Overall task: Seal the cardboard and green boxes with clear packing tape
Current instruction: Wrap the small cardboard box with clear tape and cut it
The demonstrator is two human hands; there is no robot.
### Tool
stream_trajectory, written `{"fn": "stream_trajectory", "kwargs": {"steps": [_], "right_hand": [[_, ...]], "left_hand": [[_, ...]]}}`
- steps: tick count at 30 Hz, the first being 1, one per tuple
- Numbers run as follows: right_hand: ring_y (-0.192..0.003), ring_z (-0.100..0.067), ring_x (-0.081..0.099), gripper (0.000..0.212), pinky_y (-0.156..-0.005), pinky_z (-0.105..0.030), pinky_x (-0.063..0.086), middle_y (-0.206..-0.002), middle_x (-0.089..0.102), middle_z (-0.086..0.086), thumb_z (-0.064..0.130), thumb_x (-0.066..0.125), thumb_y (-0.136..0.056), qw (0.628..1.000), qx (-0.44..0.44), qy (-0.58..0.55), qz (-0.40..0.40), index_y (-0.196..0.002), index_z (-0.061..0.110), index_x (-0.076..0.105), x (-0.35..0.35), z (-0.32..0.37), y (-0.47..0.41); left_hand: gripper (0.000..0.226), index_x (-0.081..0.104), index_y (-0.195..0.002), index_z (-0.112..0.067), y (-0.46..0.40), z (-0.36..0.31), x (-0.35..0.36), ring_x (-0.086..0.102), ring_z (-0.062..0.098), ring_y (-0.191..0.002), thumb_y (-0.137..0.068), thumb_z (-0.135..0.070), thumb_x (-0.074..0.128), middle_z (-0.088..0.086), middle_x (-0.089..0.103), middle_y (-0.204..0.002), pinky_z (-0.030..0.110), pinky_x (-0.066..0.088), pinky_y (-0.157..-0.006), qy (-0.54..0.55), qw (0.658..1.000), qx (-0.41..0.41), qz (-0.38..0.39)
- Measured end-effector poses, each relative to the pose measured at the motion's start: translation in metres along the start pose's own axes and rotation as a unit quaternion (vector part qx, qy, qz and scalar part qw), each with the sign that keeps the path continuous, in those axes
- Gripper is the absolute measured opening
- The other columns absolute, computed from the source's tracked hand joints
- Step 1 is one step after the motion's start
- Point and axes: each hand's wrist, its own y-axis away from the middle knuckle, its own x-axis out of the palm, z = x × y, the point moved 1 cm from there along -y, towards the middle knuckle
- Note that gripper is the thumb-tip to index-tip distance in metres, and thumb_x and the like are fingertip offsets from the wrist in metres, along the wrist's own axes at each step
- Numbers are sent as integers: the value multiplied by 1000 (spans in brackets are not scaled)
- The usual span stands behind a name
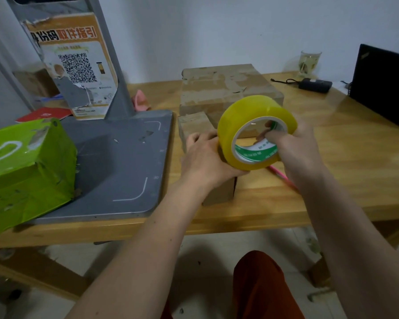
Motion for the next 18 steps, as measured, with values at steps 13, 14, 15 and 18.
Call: {"fn": "stream_trajectory", "kwargs": {"steps": [13,14,15,18], "right_hand": [[-90,-34,63,18,-81,-49,51,-86,64,-11,3,61,-74,998,15,19,-56,-82,19,62,1,-15,-3],[-89,-32,63,16,-79,-46,51,-86,64,-12,3,61,-74,998,20,18,-54,-83,16,64,1,-18,-6],[-87,-30,63,16,-76,-44,50,-86,65,-12,6,61,-72,998,23,23,-50,-86,12,65,0,-19,-7],[-82,-28,62,29,-72,-41,49,-84,66,-12,14,58,-65,997,26,48,-51,-91,8,66,-6,-27,-12]], "left_hand": [[60,58,-120,-28,8,6,2,19,22,-136,-67,-48,78,-4,36,-144,33,29,-109,1,999,-6,-36],[59,57,-118,-28,9,6,2,19,22,-136,-67,-48,78,-4,36,-144,33,29,-109,4,999,-4,-33],[56,57,-116,-30,9,7,2,19,22,-136,-67,-48,77,-4,36,-143,33,29,-109,8,999,-2,-31],[42,53,-102,-34,12,13,1,21,18,-133,-67,-43,76,-6,36,-140,34,30,-108,43,998,2,-43]]}}
